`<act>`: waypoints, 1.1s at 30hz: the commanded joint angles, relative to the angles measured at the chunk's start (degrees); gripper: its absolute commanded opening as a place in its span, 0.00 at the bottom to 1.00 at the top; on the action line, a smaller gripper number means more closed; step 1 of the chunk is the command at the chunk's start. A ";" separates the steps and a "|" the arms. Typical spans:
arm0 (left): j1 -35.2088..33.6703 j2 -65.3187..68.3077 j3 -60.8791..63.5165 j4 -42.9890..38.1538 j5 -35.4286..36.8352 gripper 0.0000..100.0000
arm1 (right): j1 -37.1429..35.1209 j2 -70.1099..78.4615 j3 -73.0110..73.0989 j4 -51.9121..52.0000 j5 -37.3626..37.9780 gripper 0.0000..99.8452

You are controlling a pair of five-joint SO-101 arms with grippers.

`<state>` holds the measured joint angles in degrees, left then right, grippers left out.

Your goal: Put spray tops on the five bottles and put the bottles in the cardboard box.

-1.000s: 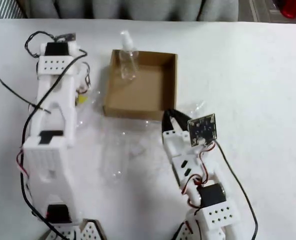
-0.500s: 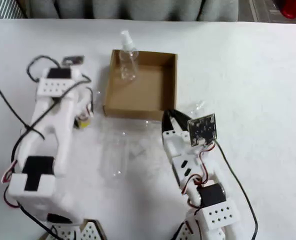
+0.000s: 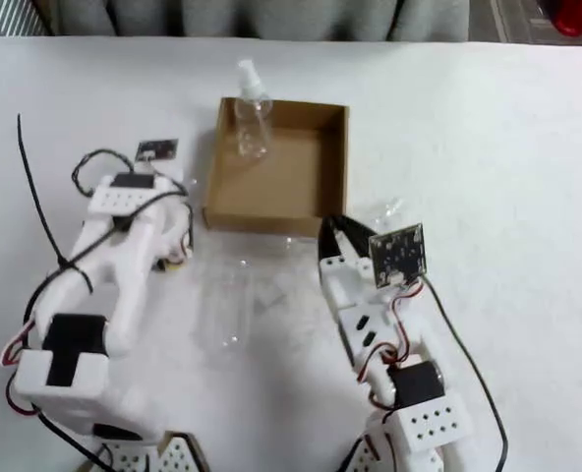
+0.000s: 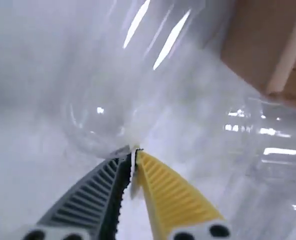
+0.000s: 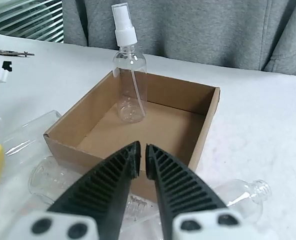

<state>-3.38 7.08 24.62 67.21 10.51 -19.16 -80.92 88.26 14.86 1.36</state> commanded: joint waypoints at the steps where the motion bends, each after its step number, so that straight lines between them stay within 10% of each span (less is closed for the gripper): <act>1: -2.33 -0.84 -1.23 -3.34 0.00 0.02 | -0.66 -0.92 -0.70 -1.01 0.62 0.02; 33: -25.19 28.44 -44.31 7.03 3.87 0.02 | -0.66 -0.92 -0.70 -1.01 0.79 0.02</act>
<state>-23.69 36.53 -13.71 74.77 11.56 -19.16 -80.92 88.26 14.86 1.45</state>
